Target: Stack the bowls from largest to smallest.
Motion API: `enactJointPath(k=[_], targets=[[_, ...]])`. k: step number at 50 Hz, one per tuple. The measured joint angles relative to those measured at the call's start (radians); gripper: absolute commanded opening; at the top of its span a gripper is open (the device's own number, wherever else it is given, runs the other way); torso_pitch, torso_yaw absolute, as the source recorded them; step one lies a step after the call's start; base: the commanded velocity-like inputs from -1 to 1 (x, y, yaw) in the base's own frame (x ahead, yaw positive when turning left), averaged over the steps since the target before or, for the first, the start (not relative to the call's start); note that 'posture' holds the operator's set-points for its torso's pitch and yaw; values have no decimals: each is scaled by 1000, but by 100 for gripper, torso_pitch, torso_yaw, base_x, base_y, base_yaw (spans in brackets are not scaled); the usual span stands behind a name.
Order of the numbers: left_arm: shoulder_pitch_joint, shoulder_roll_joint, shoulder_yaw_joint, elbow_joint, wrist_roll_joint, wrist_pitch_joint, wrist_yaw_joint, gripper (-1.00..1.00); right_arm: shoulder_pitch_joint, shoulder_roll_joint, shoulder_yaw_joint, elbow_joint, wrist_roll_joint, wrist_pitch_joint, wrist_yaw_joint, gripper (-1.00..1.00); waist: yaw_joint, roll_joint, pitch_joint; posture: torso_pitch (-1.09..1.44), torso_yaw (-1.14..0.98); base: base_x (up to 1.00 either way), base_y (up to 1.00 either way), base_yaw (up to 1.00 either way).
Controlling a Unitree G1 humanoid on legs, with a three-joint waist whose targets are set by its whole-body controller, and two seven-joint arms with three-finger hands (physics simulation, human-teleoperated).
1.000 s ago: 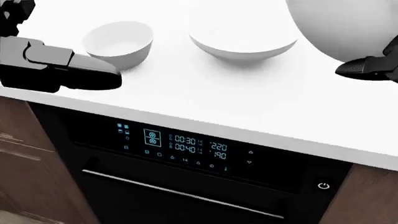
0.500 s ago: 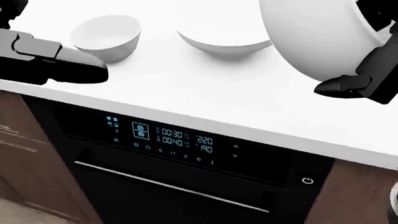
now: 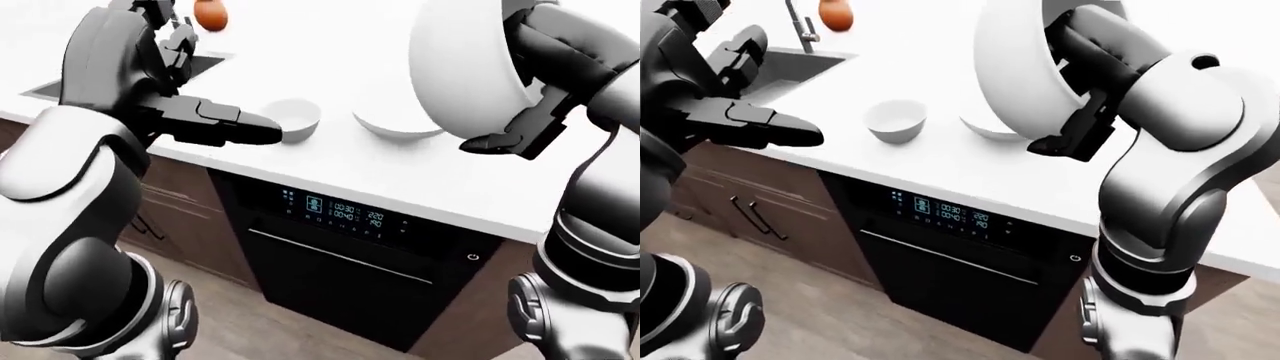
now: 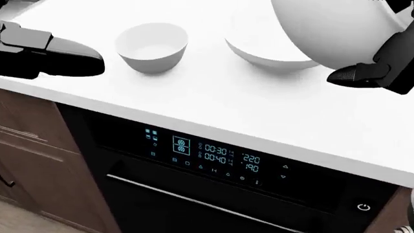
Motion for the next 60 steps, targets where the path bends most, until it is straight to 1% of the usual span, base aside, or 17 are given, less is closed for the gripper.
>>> enactJointPath(k=[4,8,12,17,19,23,30,35,40,42,44,46,49,53,54,56,60], targets=[[8,2,7,3,-2,-2,3,100,-4,3,4,-7,-2,-2,-5,-98,13,-69,7,0,0,16,2,0],[20,-9,-11,12,-16,14,-2,100,16,4,-4,13,-4,2,0,-98,7,-61,17,0,0,16,2,0],[8,0,-1,13,-23,16,-2,100,3,4,3,23,-3,0,-3,-98,16,-30,19,0,0,16,3,0],[5,10,16,6,-25,2,3,100,-8,4,0,10,0,-9,-11,-98,7,48,10,0,0,16,7,0],[13,13,25,9,-23,5,7,100,2,14,13,9,2,-11,-10,-98,13,28,14,0,0,16,9,0],[18,14,23,16,-21,14,15,100,0,16,28,17,15,-13,5,-98,13,15,14,0,0,16,9,0],[-8,16,17,9,-32,12,20,100,-31,-7,0,9,13,-4,2,-96,20,-62,2,0,0,13,3,0],[-7,9,-1,16,-43,15,19,100,-42,-20,-11,29,8,15,0,-96,8,-26,28,0,0,0,0,0],[-5,9,2,21,-47,30,19,100,-45,-27,1,45,18,23,17,-98,3,-19,43,0,0,0,0,0],[-1,7,4,20,-46,32,22,100,-43,-29,6,39,17,21,20,-99,3,-21,41,0,0,12,31,0],[6,3,-2,25,-48,37,21,100,-34,-29,5,38,16,21,23,-98,11,-49,42,0,0,25,43,0],[5,7,-1,15,-51,33,19,100,-39,-28,-2,34,14,18,19,-98,18,-65,19,0,0,27,42,0],[-5,14,12,-4,-48,10,22,100,-54,-31,-12,12,15,7,0,-98,19,-49,1,0,0,27,37,0],[-10,16,13,-10,-45,-12,26,100,-67,-28,-21,7,11,10,-18,-98,-4,31,13,0,0,10,4,0],[-8,19,15,-3,-45,-13,26,100,-64,-19,-18,10,12,12,-24,-98,-2,37,16,0,0,2,0,0],[15,20,23,16,-42,-5,28,100,-41,-3,6,18,22,19,-20,-98,8,21,47,0,0,1,0,-63],[24,17,24,47,-30,25,39,100,-25,2,52,56,54,35,18,-98,12,11,34,0,0,0,0,-100]])
